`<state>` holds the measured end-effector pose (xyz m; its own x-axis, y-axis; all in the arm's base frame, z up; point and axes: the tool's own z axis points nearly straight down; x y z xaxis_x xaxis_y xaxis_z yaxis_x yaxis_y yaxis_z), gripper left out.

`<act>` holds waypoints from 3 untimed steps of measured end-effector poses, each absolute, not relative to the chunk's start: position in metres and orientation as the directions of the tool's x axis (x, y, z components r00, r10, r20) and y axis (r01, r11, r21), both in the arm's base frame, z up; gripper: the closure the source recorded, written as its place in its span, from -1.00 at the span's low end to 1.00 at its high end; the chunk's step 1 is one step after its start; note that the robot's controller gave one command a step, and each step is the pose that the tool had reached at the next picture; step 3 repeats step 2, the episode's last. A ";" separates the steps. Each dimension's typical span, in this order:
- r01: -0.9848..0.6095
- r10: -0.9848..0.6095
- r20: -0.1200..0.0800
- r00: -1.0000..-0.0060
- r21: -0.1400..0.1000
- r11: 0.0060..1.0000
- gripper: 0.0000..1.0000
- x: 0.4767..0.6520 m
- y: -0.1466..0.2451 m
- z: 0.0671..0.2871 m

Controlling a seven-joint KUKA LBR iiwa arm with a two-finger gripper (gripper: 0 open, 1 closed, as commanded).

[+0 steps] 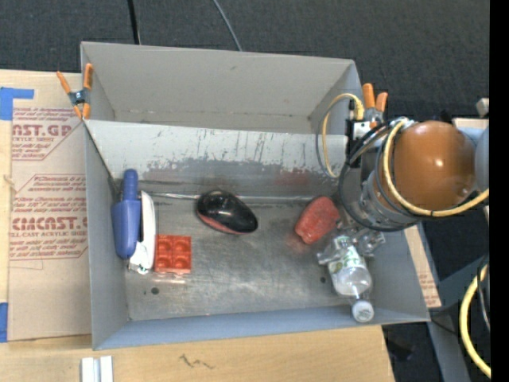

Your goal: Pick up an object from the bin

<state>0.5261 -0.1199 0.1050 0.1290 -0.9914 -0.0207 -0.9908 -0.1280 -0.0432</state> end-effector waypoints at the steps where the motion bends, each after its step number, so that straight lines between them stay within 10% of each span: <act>1: -0.999 -1.000 -0.021 -0.008 -0.045 0.009 1.00 0.527 -0.123 0.104; 3: -0.992 -0.993 -0.021 0.115 -0.049 -0.114 1.00 0.527 -0.122 0.104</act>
Offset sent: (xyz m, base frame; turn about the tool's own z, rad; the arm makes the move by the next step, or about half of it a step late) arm -0.0252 -0.0330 -0.0344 -0.4880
